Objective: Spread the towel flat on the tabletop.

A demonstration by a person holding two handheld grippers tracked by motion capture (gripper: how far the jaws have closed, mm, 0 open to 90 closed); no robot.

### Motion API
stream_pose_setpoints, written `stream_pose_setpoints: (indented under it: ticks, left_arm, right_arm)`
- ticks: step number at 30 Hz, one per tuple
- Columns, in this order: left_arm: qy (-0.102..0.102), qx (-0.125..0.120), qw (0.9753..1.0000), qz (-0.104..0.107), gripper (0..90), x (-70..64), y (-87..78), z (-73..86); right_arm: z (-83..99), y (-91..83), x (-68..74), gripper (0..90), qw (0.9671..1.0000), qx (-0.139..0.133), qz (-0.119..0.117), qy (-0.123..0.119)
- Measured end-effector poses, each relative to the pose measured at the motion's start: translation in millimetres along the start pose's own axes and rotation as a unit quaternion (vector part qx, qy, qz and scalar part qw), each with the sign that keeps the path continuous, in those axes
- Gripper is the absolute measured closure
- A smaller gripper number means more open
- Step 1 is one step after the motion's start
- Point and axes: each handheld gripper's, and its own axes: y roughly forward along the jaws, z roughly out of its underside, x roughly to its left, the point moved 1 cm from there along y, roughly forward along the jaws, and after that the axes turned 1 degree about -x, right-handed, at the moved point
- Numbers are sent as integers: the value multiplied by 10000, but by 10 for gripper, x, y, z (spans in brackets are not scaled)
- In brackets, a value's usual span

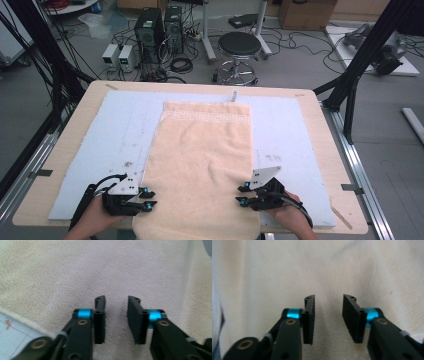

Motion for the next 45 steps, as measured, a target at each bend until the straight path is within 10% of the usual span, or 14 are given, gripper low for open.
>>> stream_pose_setpoints:
  ticks: [4, 13, 26, 45]
  left_arm:
    - [6, 21, 10000, 51, 838, -24, -18, 15]
    - [-96, -2, 9998, 170, 842, -118, -119, 81]
    - [-458, -734, 9956, -346, 567, 205, -266, -135]
    - [-732, -973, 9898, -736, 322, 509, -165, -403]
  right_arm:
    - [7, -8, 21, 847, 9998, -28, -190, 4]
    - [-2, -84, 156, 842, 9983, -116, -570, -28]
    - [-118, -275, -108, 566, 9969, -652, 147, 416]
    - [-373, -233, -546, 250, 9896, -936, 795, 744]
